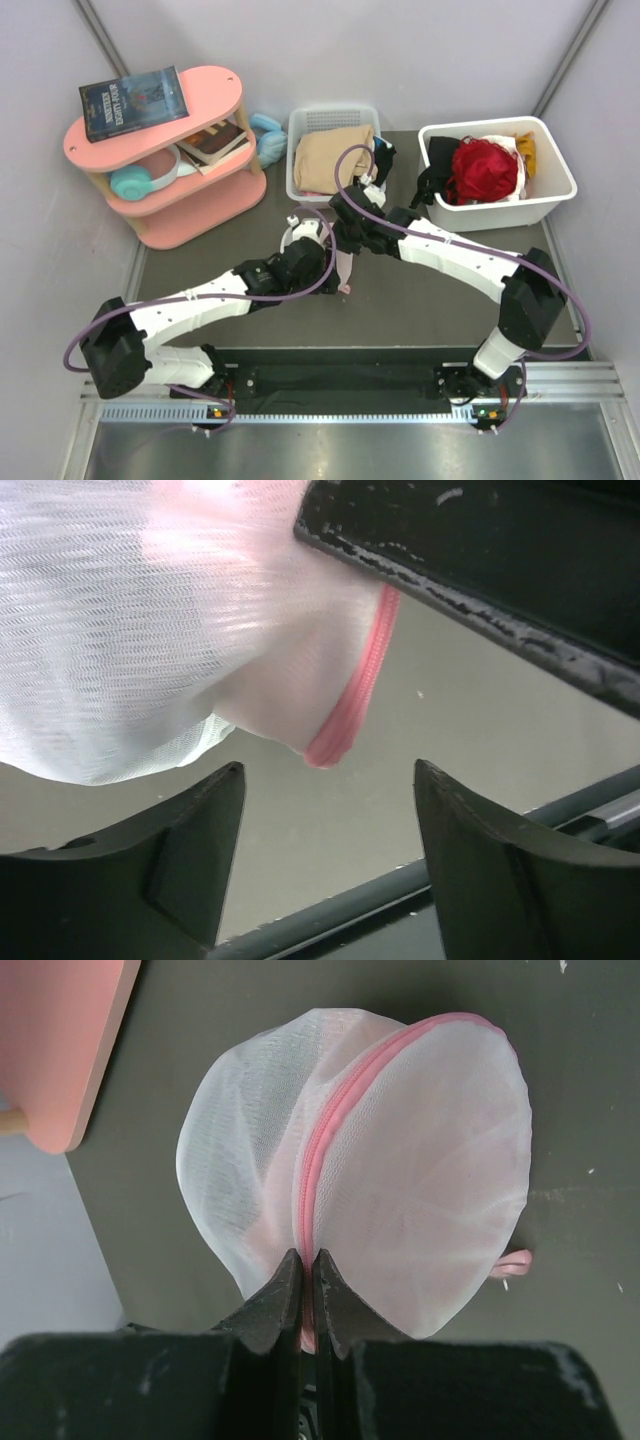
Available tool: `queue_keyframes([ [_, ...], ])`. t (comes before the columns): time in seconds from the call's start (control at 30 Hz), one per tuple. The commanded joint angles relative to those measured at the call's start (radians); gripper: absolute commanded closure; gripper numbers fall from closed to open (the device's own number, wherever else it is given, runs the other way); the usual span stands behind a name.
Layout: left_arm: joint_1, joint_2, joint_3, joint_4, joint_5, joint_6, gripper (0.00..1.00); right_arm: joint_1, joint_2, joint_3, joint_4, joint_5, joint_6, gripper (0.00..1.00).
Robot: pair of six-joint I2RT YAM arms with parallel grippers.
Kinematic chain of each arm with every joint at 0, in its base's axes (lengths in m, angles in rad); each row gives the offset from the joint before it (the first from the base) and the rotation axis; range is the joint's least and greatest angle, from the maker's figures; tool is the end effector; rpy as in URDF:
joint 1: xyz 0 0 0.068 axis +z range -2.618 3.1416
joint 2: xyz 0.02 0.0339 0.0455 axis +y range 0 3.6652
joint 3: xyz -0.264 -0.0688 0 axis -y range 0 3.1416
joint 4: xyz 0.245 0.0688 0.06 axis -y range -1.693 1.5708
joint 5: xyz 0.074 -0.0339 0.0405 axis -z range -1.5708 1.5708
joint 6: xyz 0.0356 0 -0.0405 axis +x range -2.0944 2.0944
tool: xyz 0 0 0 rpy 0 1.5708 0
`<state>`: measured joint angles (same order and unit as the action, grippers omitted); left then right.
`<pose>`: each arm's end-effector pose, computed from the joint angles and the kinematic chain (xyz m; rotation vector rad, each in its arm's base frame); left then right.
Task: Unzip the laundry bag and remove the bra
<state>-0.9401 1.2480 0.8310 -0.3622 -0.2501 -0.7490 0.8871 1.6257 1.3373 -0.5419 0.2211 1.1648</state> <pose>0.1615 -0.2062 0.2433 0.1027 2.3838 -0.5455 0.2333 0.2740 0.2847 0.4511 2.4526 0.6837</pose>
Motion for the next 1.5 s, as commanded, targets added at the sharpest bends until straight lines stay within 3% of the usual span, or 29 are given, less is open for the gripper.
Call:
queue_keyframes([
  [0.0, -0.005, 0.031, 0.06, 0.011, -0.063, 0.054, 0.3, 0.018, -0.032, 0.026, 0.069, -0.028, 0.016, 1.0],
  [0.37, -0.003, 0.068, 0.074, 0.055, -0.132, 0.097, 0.67, -0.008, -0.072, -0.016, 0.083, -0.055, 0.018, 0.96],
  [0.4, -0.003, 0.065, 0.071, 0.057, -0.136, 0.1, 0.78, -0.011, -0.078, -0.02, 0.086, -0.058, 0.018, 0.95],
  [0.53, -0.003, 0.035, 0.062, 0.078, -0.13, 0.109, 1.0, -0.028, -0.093, -0.044, 0.097, -0.072, 0.01, 0.92],
  [0.6, -0.003, 0.012, 0.06, 0.094, -0.123, 0.117, 1.0, -0.045, -0.104, -0.055, 0.106, -0.084, 0.006, 0.89],
  [0.7, -0.003, -0.018, 0.069, 0.095, -0.101, 0.112, 1.0, -0.092, -0.128, -0.082, 0.123, -0.115, -0.022, 0.74],
  [0.83, -0.002, -0.033, 0.095, 0.079, -0.061, 0.085, 1.0, -0.195, -0.193, -0.137, 0.141, -0.152, -0.077, 0.37],
  [0.93, 0.001, -0.039, 0.131, 0.045, -0.041, 0.04, 1.0, -0.283, -0.269, -0.177, 0.145, -0.16, -0.154, 0.26],
  [1.07, 0.043, -0.042, 0.192, -0.01, -0.006, -0.03, 1.0, -0.327, -0.381, -0.236, 0.16, -0.158, -0.316, 0.22],
  [1.2, 0.136, -0.035, 0.233, -0.044, 0.131, -0.146, 1.0, -0.301, -0.489, -0.352, 0.19, -0.238, -0.479, 0.23],
  [1.47, 0.296, -0.001, 0.226, -0.026, 0.357, -0.256, 1.0, -0.097, -0.589, -0.497, 0.318, -0.305, -0.58, 0.3],
])
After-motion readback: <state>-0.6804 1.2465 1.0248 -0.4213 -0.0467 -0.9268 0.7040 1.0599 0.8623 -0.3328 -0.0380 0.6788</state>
